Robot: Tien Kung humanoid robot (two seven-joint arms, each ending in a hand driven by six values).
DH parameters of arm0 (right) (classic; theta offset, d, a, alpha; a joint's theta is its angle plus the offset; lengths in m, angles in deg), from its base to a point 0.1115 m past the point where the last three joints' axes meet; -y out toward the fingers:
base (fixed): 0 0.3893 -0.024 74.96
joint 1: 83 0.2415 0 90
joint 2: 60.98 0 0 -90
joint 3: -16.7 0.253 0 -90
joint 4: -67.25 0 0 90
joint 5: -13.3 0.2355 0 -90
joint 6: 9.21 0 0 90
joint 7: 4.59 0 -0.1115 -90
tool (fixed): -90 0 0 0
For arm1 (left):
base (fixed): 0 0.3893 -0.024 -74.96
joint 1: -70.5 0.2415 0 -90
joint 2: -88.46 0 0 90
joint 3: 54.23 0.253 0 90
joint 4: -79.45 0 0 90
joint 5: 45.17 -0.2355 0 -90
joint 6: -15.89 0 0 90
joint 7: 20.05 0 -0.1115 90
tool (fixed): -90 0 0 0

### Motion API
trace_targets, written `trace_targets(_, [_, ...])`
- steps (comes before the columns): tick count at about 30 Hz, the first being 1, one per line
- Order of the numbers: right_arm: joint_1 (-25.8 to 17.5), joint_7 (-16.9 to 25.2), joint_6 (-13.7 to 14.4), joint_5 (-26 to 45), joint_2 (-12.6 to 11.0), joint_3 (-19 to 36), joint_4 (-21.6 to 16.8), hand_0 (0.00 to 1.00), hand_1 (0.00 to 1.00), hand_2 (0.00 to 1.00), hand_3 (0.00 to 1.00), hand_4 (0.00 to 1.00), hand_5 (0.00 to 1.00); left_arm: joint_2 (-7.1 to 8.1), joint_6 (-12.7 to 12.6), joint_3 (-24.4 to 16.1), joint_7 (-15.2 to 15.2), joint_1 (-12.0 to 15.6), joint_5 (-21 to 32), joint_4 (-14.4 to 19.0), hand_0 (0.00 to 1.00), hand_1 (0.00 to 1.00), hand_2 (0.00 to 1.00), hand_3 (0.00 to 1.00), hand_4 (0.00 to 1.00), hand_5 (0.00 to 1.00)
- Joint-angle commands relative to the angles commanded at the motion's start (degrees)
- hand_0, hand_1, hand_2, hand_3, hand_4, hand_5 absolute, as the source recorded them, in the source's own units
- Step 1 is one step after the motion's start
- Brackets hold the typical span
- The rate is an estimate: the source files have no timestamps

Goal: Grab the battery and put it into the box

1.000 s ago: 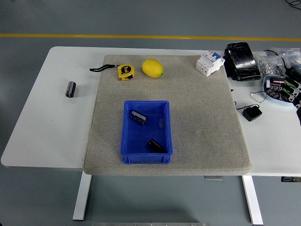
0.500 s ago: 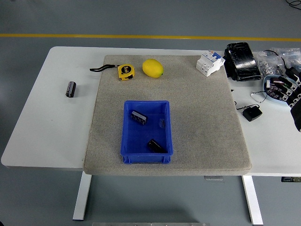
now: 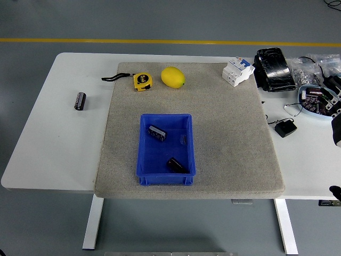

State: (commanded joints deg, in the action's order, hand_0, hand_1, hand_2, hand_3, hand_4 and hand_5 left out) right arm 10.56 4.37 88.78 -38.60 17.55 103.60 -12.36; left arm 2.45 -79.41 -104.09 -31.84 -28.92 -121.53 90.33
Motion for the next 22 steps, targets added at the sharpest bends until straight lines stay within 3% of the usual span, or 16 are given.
trace_targets(22, [-0.78,-1.03,-1.01,-0.01,-0.4,-1.36,0.22,0.846,0.81,0.83,0.846,0.998,0.915,0.03,0.33,-1.0,-0.49,0.56,-1.94,0.22,0.51,0.53,0.583,0.665,0.623,0.759])
